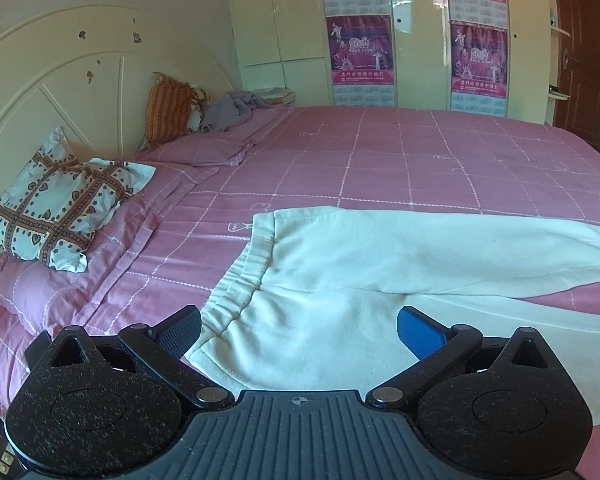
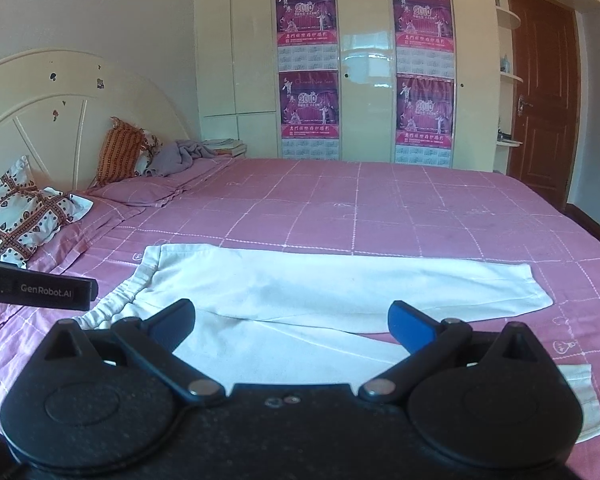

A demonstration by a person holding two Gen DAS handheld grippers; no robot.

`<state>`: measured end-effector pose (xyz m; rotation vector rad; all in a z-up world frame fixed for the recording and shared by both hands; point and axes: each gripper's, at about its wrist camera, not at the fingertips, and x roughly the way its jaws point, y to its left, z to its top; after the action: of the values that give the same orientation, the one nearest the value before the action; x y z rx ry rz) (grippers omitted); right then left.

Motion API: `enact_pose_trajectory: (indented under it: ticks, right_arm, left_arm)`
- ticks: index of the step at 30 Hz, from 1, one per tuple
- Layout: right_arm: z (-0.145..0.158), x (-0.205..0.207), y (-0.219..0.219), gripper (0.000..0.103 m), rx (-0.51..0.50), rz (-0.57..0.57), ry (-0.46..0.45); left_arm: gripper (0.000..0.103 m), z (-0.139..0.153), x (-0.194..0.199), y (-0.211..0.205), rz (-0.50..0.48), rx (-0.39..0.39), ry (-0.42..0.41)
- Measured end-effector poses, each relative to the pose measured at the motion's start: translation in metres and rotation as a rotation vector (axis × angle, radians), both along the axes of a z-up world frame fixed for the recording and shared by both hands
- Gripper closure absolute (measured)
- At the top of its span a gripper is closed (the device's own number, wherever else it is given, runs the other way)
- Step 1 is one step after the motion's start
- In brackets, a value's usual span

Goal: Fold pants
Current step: 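Move both grippers down toward the waistband of the white sweatpants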

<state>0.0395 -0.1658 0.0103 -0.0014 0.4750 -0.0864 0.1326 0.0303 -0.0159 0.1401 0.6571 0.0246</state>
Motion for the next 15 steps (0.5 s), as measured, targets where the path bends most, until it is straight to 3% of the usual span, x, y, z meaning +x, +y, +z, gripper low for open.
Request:
enact_pose_trajectory:
  ticks: [15]
  right_arm:
    - [-0.023, 0.077, 0.021, 0.001, -0.027, 0.060, 0.043]
  left_arm:
    - [0.000, -0.035, 0.094, 0.017, 0.040, 0.040, 0.064]
